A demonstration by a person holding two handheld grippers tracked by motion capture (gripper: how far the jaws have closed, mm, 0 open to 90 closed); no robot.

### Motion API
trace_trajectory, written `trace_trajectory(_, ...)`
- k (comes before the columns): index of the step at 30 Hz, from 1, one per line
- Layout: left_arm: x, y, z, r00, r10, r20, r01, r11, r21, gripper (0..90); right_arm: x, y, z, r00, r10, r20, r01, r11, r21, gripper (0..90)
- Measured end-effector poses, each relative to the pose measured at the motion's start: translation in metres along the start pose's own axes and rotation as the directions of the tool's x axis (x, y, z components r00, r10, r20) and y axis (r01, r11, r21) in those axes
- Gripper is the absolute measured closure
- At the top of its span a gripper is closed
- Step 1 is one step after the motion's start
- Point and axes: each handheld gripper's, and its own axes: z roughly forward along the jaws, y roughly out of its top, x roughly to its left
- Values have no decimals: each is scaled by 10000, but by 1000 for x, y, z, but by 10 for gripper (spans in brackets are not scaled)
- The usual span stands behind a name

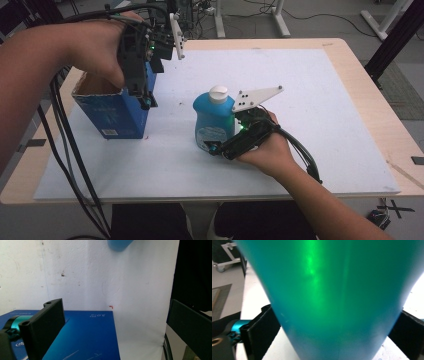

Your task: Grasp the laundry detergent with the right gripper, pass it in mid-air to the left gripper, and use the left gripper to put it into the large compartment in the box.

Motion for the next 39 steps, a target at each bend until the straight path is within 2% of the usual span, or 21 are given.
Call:
trace_trajectory(3, 0, 0, 0, 10000, 9, 11, -9, 10000, 34, 17, 0, -1, 1, 9999, -87, 53, 88, 9999, -75, 72)
trace_trajectory(5, 1, -1, 0, 10000, 44, 12, -44, 10000, 48, 17, 1, -1, 0, 9999, -165, 28, 165, 9998, -142, 135)
trace_trajectory(12, 2, -1, 2, 10000, 39, 22, -39, 10000, 60, 16, 1, -2, 2, 9998, -144, 102, 145, 9998, -150, 137)
trace_trajectory(14, 3, 0, 2, 10000, 49, 41, -49, 10000, 66, 17, 1, -3, 2, 9998, -179, 91, 180, 9997, -180, 182)
trace_trajectory(21, 2, 0, 3, 10000, 44, 47, -45, 10000, 80, 16, 1, -3, 3, 9996, -195, 198, 200, 9996, -219, 193)
trace_trajectory(22, 3, 1, 3, 10000, 75, 56, -76, 9999, 81, 17, 1, -4, 2, 9997, -224, 76, 226, 9995, -241, 241)
trace_trajectory(33, 3, 1, 4, 10000, 49, 56, -49, 9999, 89, 16, 0, -4, 2, 9996, -288, 44, 289, 9990, -355, 263)
trace_trajectory(39, 3, 1, 5, 10000, 52, 57, -52, 9999, 104, 16, 1, -4, 3, 9993, -369, -2, 369, 9985, -409, 310)
